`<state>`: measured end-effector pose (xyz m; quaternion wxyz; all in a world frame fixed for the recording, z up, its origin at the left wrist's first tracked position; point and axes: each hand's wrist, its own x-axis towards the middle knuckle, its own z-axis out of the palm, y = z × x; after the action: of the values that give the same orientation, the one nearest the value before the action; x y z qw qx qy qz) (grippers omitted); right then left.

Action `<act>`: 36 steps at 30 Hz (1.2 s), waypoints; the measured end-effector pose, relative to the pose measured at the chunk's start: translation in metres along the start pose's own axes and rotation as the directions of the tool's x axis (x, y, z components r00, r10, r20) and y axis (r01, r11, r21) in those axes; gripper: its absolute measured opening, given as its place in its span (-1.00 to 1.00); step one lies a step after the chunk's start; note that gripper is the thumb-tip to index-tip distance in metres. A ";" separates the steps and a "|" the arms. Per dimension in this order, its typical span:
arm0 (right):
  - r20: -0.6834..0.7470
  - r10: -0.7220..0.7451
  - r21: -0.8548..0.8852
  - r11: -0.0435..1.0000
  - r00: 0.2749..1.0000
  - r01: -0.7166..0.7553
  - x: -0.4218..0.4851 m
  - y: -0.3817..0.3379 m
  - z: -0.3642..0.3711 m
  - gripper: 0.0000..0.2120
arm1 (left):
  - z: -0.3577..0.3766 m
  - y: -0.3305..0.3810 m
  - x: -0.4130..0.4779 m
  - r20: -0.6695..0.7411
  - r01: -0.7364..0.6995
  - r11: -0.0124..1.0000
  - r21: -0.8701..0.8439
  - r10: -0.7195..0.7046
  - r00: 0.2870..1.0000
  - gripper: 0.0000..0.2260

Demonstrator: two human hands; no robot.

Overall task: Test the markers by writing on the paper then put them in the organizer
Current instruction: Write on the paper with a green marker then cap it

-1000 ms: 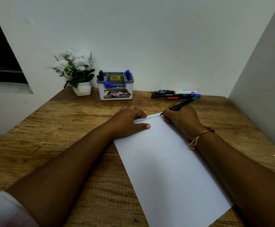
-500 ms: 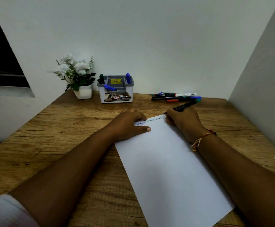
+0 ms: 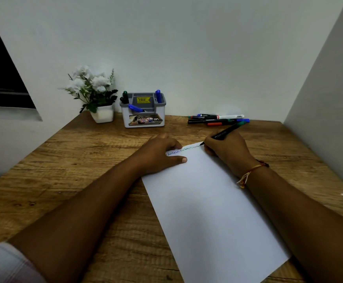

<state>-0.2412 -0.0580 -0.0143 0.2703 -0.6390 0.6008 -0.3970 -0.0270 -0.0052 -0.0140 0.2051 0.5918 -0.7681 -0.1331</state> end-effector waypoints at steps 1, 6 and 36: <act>0.003 -0.010 -0.018 1.000 1.000 0.010 0.000 0.000 0.000 -0.74 | 0.000 -0.001 0.000 -0.001 0.000 1.000 0.001 0.000 1.000 -0.61; 0.014 -0.019 -0.036 0.999 1.000 0.020 0.002 0.001 -0.001 -0.74 | 0.000 -0.002 0.000 -0.009 -0.014 1.000 -0.014 0.014 1.000 -0.63; -0.055 0.087 0.038 0.996 0.995 -0.085 0.001 -0.004 -0.003 -0.75 | 0.001 -0.004 0.002 -0.013 -0.013 1.000 -0.019 0.013 1.000 -0.61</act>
<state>-0.2411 -0.0580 -0.0090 0.2812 -0.5962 0.6281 -0.4135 -0.0243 -0.0083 -0.0167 0.2166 0.5856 -0.7694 -0.1350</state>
